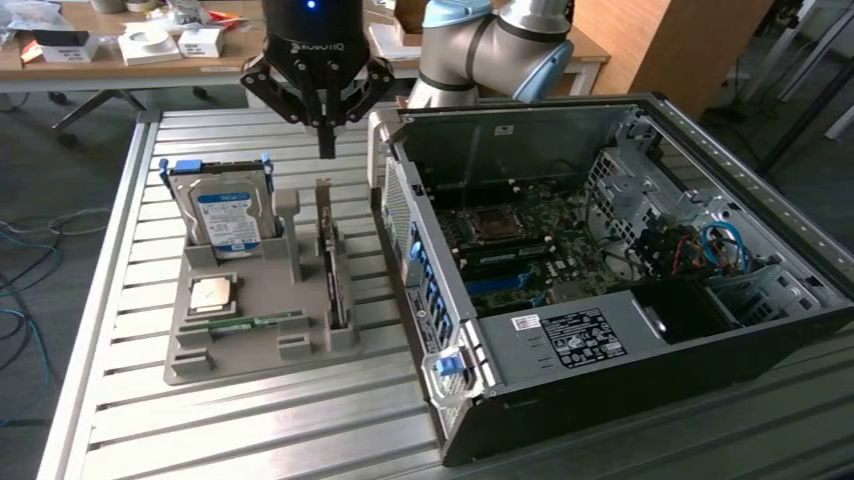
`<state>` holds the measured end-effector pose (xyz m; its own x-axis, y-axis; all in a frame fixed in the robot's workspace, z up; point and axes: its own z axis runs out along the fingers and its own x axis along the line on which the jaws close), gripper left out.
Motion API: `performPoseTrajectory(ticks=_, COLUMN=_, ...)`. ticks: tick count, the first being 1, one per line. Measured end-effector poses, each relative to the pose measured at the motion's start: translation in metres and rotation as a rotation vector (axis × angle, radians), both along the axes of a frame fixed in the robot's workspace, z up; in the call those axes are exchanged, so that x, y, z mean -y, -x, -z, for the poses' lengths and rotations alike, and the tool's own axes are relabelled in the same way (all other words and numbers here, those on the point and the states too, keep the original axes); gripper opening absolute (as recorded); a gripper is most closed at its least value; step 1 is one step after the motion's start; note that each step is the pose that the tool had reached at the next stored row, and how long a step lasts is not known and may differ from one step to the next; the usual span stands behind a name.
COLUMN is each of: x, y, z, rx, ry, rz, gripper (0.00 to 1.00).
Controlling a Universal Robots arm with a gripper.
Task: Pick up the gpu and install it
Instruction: 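Reach for the gpu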
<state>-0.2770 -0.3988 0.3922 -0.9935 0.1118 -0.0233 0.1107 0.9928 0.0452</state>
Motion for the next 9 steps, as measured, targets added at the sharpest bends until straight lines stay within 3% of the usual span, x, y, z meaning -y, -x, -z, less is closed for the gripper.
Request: performPoseTrajectory(ticks=9, x=0.0, y=0.005, z=0.0, rx=-0.0001, ry=0.0001, rz=0.002, gripper=0.11)
